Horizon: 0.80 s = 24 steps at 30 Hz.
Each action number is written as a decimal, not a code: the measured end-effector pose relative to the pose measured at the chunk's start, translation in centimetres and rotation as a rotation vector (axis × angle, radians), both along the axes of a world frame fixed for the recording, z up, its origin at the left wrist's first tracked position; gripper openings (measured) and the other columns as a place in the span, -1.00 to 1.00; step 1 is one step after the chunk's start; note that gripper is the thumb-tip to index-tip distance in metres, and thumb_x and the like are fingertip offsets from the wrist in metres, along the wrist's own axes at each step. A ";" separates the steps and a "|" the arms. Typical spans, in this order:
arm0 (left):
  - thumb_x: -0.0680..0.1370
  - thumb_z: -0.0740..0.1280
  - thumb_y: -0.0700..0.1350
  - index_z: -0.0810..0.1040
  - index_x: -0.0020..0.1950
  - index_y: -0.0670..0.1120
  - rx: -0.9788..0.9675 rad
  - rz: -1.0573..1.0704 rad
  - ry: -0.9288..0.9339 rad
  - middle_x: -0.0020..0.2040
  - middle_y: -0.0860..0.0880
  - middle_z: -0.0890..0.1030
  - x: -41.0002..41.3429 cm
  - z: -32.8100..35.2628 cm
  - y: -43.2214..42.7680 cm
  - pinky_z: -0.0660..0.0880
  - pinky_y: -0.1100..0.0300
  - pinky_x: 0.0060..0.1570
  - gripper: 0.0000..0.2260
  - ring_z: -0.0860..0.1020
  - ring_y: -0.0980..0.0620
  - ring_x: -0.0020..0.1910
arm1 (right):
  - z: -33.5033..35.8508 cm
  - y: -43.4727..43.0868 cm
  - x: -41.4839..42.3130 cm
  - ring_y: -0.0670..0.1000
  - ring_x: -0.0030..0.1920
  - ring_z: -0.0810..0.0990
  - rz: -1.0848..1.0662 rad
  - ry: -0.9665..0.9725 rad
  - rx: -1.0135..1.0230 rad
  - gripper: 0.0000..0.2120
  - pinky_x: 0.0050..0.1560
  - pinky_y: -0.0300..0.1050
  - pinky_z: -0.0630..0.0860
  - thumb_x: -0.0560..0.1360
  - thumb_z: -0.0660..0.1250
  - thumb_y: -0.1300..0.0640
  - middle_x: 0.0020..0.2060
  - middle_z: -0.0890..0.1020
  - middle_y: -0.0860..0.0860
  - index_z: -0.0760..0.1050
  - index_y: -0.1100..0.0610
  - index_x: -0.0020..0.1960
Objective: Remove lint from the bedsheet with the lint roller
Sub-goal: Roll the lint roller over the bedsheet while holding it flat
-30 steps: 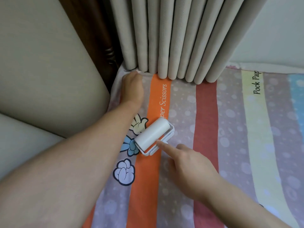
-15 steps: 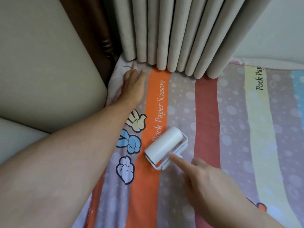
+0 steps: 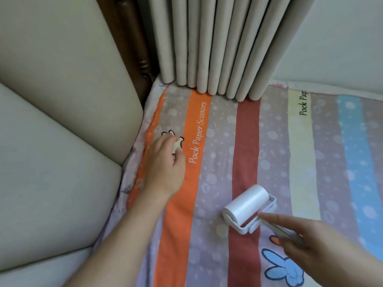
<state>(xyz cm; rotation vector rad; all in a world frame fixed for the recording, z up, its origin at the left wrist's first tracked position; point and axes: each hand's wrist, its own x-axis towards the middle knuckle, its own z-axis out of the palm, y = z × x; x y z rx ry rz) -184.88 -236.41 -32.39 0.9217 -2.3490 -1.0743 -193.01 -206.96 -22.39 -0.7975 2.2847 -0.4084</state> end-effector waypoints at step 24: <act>0.53 -0.02 0.13 0.23 0.56 -0.34 -0.377 -0.030 -0.620 0.56 -0.31 0.26 13.8 -3.0 6.5 -0.05 -0.01 0.55 -0.27 0.22 -0.22 0.58 | -2.8 -14.7 5.7 0.13 0.15 0.54 0.098 0.135 -0.111 -0.47 -0.01 -0.02 0.52 0.53 0.14 0.16 0.24 0.57 0.05 0.28 -0.18 0.46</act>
